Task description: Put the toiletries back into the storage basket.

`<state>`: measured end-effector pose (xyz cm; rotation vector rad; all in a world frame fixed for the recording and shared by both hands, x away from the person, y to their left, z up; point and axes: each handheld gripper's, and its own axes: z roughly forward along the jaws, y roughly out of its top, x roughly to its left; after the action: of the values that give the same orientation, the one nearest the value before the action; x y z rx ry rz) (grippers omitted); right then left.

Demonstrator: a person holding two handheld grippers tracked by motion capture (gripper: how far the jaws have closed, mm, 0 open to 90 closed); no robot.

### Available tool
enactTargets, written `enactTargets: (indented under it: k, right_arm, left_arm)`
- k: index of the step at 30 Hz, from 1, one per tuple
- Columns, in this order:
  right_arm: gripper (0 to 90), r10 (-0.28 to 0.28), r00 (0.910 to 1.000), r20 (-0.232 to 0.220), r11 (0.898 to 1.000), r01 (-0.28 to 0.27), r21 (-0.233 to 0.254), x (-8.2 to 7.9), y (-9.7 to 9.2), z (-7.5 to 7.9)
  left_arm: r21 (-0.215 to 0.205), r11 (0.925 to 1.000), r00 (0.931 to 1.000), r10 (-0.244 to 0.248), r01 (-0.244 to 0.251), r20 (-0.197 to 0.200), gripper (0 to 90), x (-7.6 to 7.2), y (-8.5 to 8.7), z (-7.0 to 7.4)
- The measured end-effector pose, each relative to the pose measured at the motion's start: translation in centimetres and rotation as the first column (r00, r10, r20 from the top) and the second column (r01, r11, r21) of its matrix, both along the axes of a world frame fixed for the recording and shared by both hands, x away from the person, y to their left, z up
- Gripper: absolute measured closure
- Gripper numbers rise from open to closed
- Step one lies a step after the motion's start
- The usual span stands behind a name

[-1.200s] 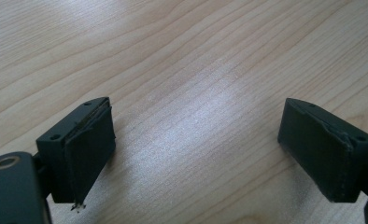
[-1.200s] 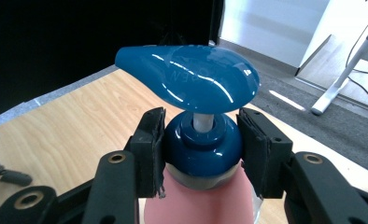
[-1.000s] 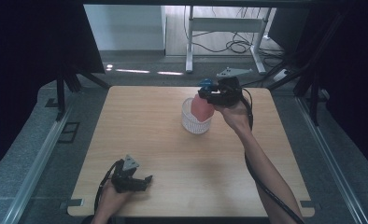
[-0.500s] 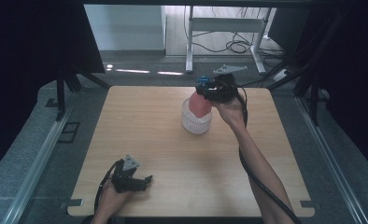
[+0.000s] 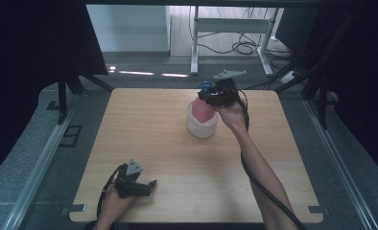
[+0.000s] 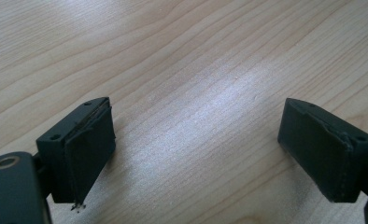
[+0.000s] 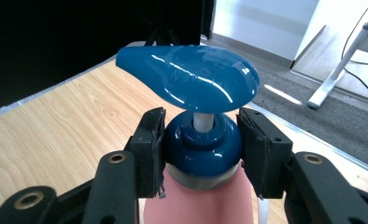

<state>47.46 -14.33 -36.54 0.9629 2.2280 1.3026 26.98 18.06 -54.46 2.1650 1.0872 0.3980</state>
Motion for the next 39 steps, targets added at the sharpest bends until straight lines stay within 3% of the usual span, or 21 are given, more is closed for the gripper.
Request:
enactTargets:
  k: [39]
  right_arm:
    - [52.4, -0.005, 0.9975, -0.071, 0.999, 0.001, -0.051, 1.4, 0.9, -6.1]
  left_arm:
    - [0.000, 1.0000, 1.0000, -0.001, 0.001, 0.000, 10.6, 0.0, 0.0, 0.0]
